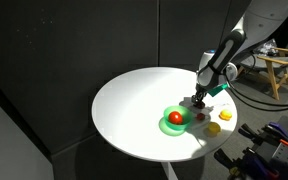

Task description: Put the brown object in the bowl

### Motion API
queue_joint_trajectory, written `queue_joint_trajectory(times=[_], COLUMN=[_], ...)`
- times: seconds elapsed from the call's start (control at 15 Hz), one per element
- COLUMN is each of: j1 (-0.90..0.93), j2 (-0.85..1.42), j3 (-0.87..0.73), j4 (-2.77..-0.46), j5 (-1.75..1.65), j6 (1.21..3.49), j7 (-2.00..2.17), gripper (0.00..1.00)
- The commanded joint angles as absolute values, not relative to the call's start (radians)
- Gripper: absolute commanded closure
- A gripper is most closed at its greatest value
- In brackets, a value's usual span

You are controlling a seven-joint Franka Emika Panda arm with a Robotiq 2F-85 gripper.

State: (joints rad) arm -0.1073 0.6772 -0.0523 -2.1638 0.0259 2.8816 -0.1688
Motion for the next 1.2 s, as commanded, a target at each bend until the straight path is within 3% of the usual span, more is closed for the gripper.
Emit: queue_joint_trajectory(times=[0.0, 1.13], j1=[-0.093, -0.033], j2=[0.620, 0.343], j3=[-0.072, 0.001], j4=[-2.186, -2.334], j5=[-0.016, -0.100], j6=[2.853, 2.711], j7=[-0.144, -0.208], gripper=[0.75, 0.75])
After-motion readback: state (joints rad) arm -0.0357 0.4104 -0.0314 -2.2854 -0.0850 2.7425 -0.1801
